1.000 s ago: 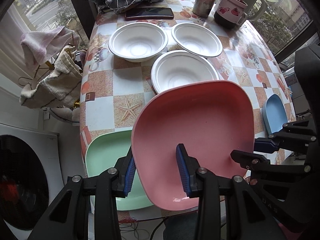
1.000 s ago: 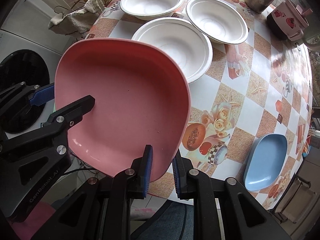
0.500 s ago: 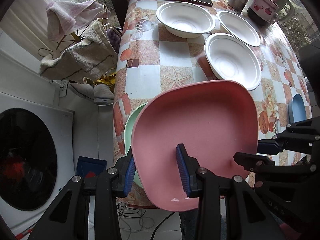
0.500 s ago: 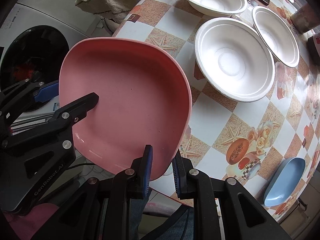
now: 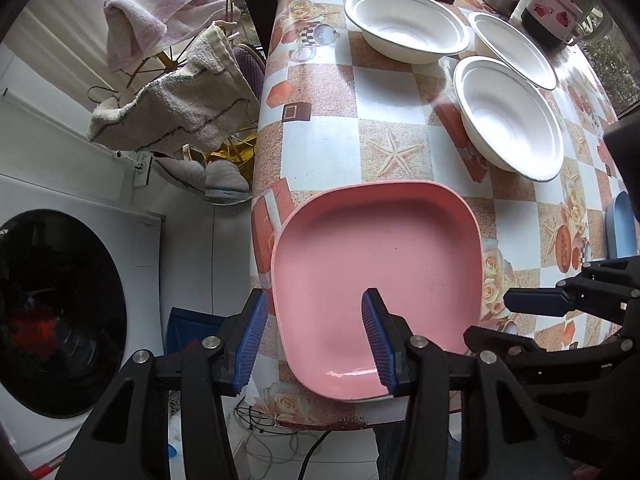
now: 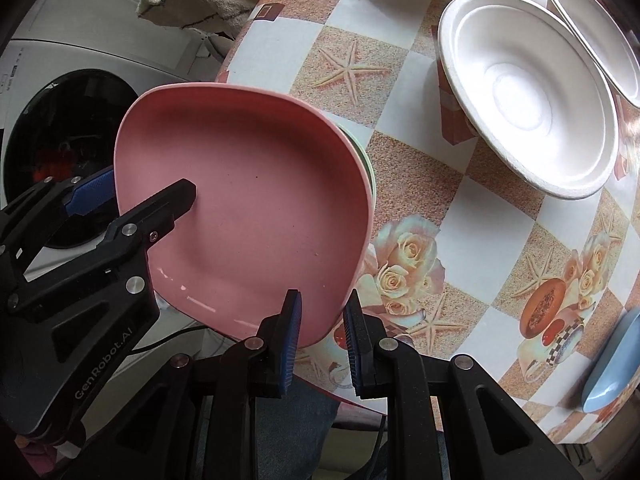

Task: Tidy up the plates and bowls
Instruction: 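Lower the pink plate onto the green plate and open both grippers, then move both grippers across the table to the blue plate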

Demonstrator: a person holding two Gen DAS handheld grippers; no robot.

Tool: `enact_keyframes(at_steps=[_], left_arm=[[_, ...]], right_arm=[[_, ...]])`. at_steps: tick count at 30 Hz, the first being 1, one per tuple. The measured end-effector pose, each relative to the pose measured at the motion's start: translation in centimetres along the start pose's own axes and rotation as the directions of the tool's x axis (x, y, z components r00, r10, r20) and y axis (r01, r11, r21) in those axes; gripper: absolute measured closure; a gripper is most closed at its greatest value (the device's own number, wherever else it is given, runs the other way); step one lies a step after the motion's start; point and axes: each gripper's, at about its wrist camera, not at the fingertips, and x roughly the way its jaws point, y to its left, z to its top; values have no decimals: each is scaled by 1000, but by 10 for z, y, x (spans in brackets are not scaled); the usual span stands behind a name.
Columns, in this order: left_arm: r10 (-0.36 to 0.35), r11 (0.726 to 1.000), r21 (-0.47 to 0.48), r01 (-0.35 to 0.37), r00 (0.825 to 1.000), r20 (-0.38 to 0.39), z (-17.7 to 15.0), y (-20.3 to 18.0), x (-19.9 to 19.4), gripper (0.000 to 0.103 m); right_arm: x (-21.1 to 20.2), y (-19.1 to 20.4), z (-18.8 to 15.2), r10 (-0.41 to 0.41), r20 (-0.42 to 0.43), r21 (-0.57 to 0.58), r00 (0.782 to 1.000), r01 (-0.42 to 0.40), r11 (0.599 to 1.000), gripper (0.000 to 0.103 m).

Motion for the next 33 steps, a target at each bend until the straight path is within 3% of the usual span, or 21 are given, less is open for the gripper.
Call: enact_keyframes(at_steps=[1, 2, 3, 8, 13, 17, 22, 30, 32, 33], left_arm=[[-2, 1000, -4, 2, 1000, 12, -1, 2, -3, 42], [-16, 1000, -5, 16, 1000, 13, -2, 3, -6, 39], [-38, 999, -7, 38, 999, 16, -3, 4, -9, 35], [-135, 990, 47, 134, 991, 21, -3, -13, -29, 29], [-211, 953, 221, 208, 977, -11, 2, -59, -46, 25], [-228, 891, 399, 217, 973, -19, 5, -100, -57, 25], [-234, 804, 554, 216, 971, -40, 8, -145, -64, 25], [-228, 660, 718, 222, 969, -91, -13, -208, -67, 25], [-220, 634, 743, 217, 971, -96, -15, -218, -70, 25], [-217, 624, 751, 216, 971, -99, -15, -223, -71, 24]], right_arm=[[-3, -6, 0, 0, 4, 6, 1000, 0, 1000, 42], [-6, -13, -2, -32, 7, 5, 999, 32, 999, 15], [-10, -20, -5, -43, 22, 6, 999, 43, 999, 10], [-25, -69, -26, -33, 20, 123, 999, 31, 992, 10], [-49, -123, -62, -22, 108, 243, 994, -5, 970, 10], [-62, -151, -98, -22, 150, 340, 989, -31, 940, 10], [-71, -170, -130, -37, 202, 449, 979, -59, 892, 10], [-80, -193, -179, -82, 251, 592, 965, -86, 801, 10], [-82, -198, -190, -87, 271, 616, 959, -104, 781, 0], [-85, -199, -195, -99, 284, 624, 954, -106, 774, 0]])
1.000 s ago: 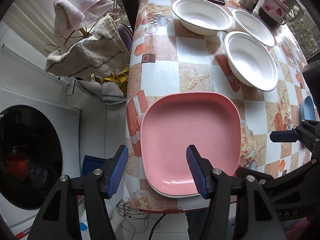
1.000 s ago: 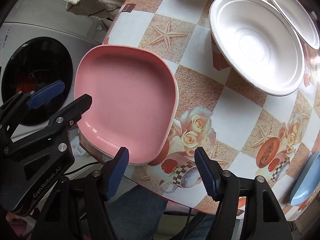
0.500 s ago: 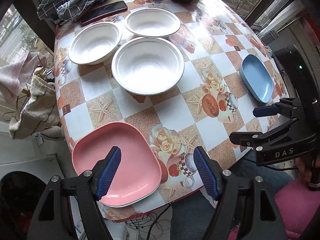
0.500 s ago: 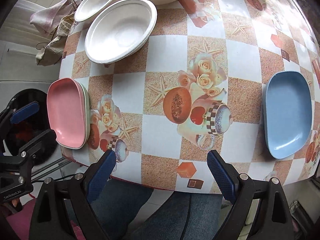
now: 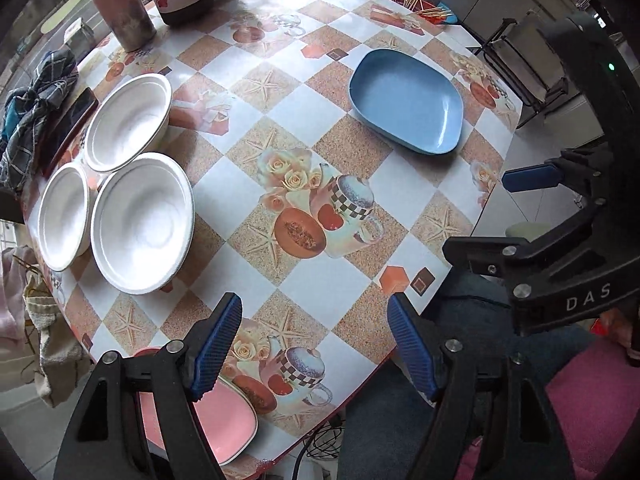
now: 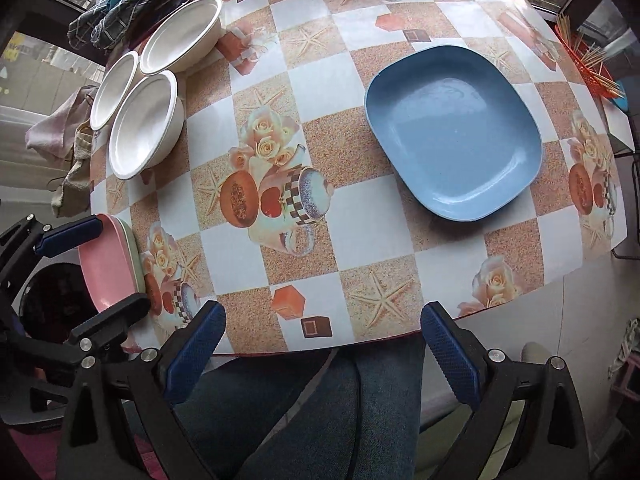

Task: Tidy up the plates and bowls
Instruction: 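Move both grippers across the table to the blue plate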

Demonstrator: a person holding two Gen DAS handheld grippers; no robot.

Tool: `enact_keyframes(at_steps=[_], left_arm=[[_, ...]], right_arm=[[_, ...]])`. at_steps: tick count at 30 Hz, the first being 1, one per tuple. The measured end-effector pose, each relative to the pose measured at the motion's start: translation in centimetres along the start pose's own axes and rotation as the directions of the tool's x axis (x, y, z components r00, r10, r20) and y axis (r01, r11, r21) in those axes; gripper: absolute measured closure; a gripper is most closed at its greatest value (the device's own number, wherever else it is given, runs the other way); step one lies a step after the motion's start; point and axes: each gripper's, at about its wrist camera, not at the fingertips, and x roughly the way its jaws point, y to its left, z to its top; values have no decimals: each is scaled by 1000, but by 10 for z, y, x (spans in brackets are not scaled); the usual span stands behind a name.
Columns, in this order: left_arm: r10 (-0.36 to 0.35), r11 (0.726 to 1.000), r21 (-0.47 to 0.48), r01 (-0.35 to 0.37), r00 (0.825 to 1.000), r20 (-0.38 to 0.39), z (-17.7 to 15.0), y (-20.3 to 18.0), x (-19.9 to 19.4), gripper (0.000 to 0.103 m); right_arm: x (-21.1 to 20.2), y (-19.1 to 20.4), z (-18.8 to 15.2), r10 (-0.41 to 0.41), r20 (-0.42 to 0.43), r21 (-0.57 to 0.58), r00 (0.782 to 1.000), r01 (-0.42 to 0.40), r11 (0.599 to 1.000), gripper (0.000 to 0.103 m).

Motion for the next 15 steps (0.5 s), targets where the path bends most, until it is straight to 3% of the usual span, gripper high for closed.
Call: enact_keyframes(at_steps=[7, 15], left_arm=[[23, 999, 39, -21, 999, -32, 32, -19, 3, 24], [39, 994, 105, -30, 996, -86, 72, -58, 15, 24]], right_arm=[[-21, -29, -10, -40, 83, 66, 996, 35, 997, 0], [-32, -94, -32, -30, 110, 239, 993, 3, 971, 0]])
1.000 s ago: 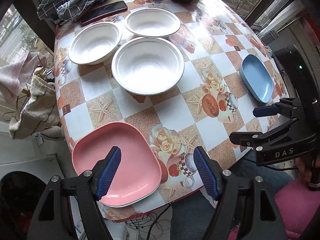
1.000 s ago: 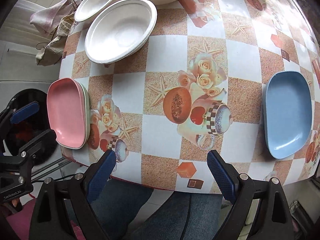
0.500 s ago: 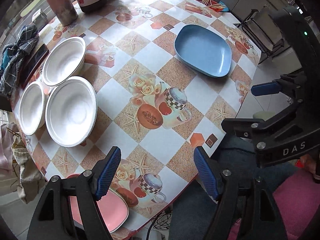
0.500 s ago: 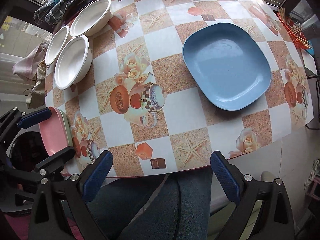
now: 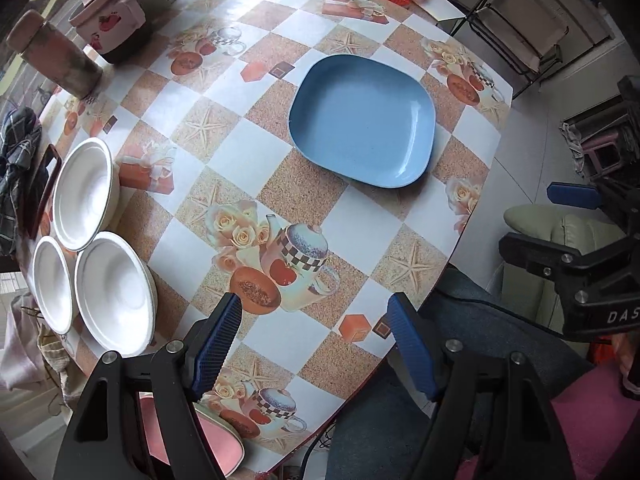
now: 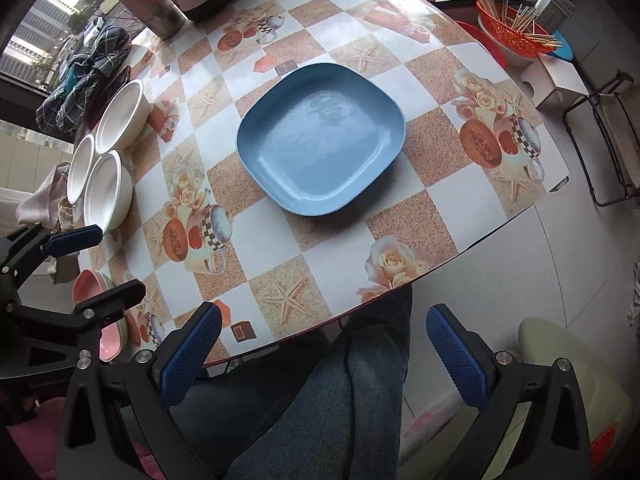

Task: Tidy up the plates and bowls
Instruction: 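Move both grippers across the table to the blue plate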

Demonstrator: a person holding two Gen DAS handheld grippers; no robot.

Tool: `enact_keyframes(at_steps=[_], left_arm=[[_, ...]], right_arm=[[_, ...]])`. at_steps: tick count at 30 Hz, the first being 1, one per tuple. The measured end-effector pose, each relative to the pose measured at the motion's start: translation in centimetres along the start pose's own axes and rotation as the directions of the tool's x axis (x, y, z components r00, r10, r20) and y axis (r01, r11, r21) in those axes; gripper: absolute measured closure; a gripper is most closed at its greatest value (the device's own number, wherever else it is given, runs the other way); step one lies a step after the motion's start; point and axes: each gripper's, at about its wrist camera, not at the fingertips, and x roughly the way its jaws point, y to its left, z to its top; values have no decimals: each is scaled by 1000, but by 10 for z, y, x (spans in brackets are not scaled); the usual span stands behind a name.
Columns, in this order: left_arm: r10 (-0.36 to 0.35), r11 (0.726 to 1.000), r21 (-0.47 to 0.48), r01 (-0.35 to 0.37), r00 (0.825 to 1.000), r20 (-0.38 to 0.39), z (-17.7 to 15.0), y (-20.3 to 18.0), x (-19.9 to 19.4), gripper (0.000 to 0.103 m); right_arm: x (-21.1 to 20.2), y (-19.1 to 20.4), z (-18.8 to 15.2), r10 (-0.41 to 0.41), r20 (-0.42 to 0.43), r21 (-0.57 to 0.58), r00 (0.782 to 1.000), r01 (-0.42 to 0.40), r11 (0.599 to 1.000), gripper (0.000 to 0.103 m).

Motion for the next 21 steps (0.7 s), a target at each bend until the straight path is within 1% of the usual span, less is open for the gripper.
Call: enact_keyframes(at_steps=[5, 10, 14, 21], left_arm=[[11, 998, 60, -10, 1000, -22, 20, -26, 4, 24], [27, 995, 102, -22, 999, -46, 30, -40, 10, 24], [31, 996, 79, -26, 998, -61, 36, -37, 13, 24], [19, 999, 47, -15, 996, -86, 42, -33, 22, 24]], right_arm=[[-3, -40, -8, 3, -2, 114, 1000, -3, 993, 0], [0, -64, -10, 25, -7, 183, 1000, -23, 983, 0], [1, -69, -7, 27, -13, 189, 1000, -24, 982, 0], [6, -75, -5, 24, -43, 192, 999, -15, 981, 0]])
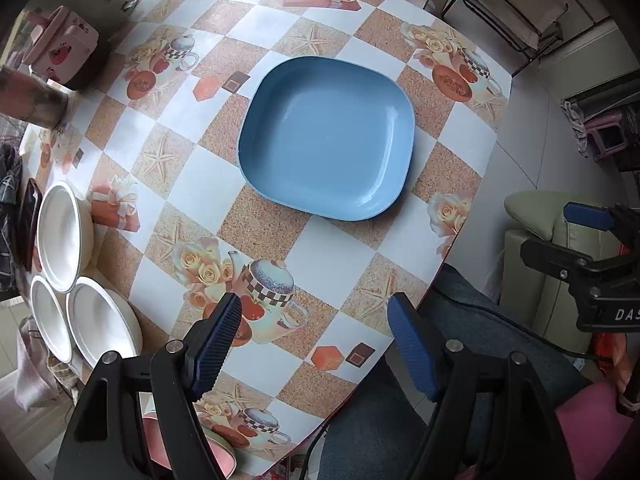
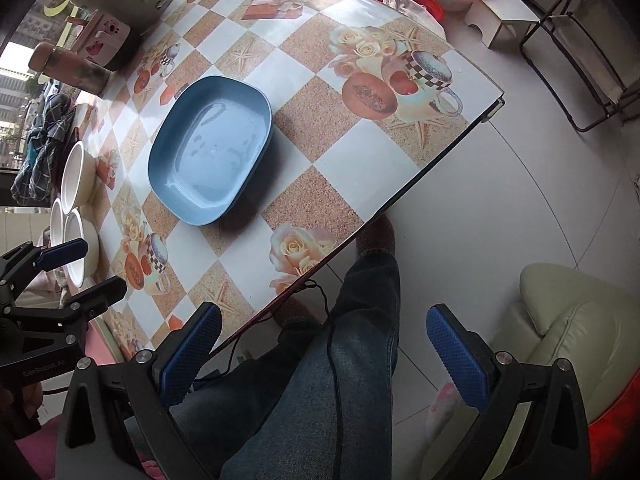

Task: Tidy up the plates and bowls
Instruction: 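Move both grippers across the table to the blue plate, then close both grippers on the rim of the blue plate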

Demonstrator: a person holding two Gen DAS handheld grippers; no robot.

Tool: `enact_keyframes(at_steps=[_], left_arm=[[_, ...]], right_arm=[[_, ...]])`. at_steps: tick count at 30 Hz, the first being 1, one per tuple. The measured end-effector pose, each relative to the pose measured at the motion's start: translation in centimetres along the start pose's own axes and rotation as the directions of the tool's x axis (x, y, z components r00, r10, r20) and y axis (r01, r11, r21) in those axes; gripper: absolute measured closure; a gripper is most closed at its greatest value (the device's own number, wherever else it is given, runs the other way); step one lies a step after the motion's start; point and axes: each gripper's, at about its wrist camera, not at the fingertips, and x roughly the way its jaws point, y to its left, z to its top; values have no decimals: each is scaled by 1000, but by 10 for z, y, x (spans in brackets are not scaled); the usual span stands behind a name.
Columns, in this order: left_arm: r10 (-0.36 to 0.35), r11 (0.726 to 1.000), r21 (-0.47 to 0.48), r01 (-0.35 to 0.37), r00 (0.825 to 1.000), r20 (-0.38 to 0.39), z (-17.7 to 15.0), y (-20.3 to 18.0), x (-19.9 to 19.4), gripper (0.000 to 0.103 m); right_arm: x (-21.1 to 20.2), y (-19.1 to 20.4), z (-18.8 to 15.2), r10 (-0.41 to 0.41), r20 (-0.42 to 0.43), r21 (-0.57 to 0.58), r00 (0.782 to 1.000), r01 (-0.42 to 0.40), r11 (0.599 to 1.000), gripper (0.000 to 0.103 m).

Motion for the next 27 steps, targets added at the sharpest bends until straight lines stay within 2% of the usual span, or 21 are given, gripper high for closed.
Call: enact_keyframes(at_steps=[7, 15, 22, 27], left_arm=[[-27, 999, -20, 27, 999, -17, 3, 1, 9, 24], [-58, 987, -147, 59, 998, 12, 9, 23, 10, 24], [-88, 955, -282, 90, 996, 20, 10, 43, 17, 24], [-94, 930, -355, 96, 995, 22, 21, 47, 28, 24]], right_arm=[[10, -8, 0, -16, -42, 26, 999, 17, 1000, 0], [16, -10, 13, -43, -66, 1, 997, 43, 999, 0], [31, 2, 39, -97, -107, -105, 990, 86, 991, 0], [34, 16, 71, -157, -101, -214, 982, 133, 968, 0]])
